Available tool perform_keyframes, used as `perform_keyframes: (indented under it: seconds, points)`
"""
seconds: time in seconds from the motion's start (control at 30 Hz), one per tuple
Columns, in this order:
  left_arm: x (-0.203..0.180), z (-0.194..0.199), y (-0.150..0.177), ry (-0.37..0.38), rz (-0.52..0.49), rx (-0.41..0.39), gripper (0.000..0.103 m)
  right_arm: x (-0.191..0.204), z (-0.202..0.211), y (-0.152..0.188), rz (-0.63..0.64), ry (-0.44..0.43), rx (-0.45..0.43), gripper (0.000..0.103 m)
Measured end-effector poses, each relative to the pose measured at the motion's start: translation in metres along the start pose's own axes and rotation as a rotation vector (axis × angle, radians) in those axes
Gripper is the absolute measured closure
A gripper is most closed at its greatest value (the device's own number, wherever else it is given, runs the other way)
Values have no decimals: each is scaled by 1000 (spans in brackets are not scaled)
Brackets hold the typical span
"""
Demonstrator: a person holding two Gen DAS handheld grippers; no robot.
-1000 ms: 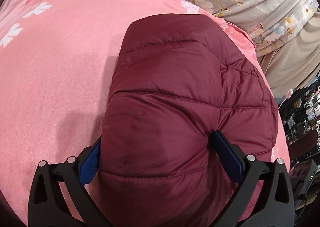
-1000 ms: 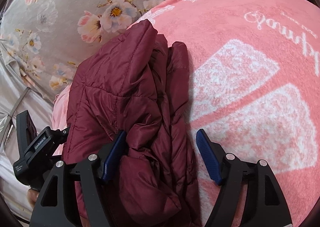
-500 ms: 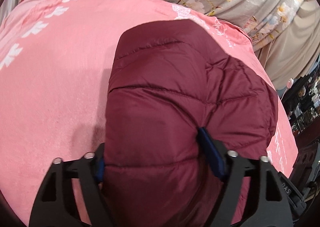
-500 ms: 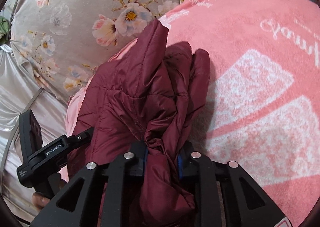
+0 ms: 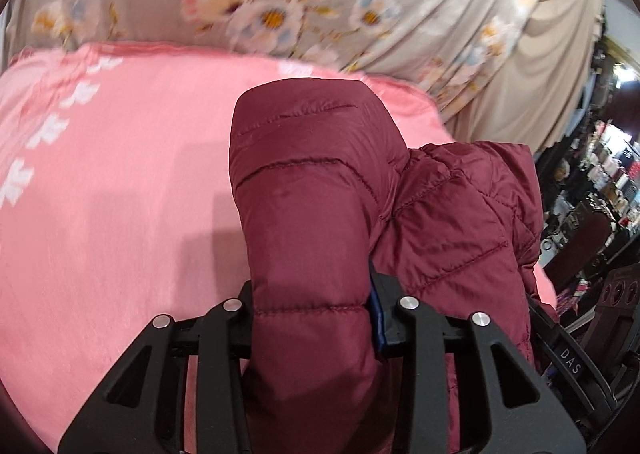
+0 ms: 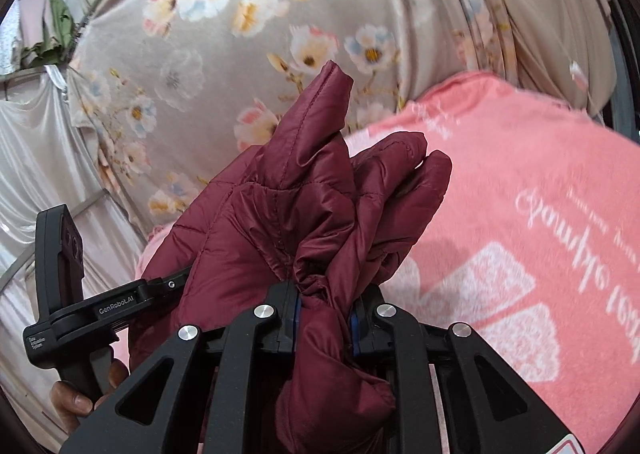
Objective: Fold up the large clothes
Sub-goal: 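Grasp the jacket bundle with both grippers and lift it, then hold the lifted maroon bundle with both grippers and flip it over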
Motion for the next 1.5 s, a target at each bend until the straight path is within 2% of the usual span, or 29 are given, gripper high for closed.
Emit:
perform_keyframes:
  seconds: [0.23, 0.43, 0.67, 0.9, 1.07, 1.17, 1.5]
  points:
    - [-26, 65, -36, 49, -88, -159, 68, 43, 40, -37, 92, -40, -149, 86]
    - [-28, 119, -62, 58, -137, -294, 68, 93, 53, -62, 185, -88, -235, 86]
    - [-15, 188, -91, 14, -196, -467, 68, 153, 60, -85, 288, -174, -333, 86]
    - [2, 235, -119, -72, -278, -608, 68, 202, 40, -104, 334, -267, -414, 86]
    - [36, 245, -134, -82, -289, -666, 68, 222, -1, -101, 344, -302, -409, 85]
    - [61, 236, -143, -102, -286, -671, 68, 230, -35, -94, 338, -298, -382, 85]
    - [153, 152, -156, -162, -206, -542, 68, 227, -153, -48, 306, -260, -212, 85]
Point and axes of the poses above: each gripper's, at about its wrist camera, not at the fingertips, and z roughly against the way its jaws point, x to its left, y to its underside, the point moved 2 cm from there along -z, roughly the way its jaws point
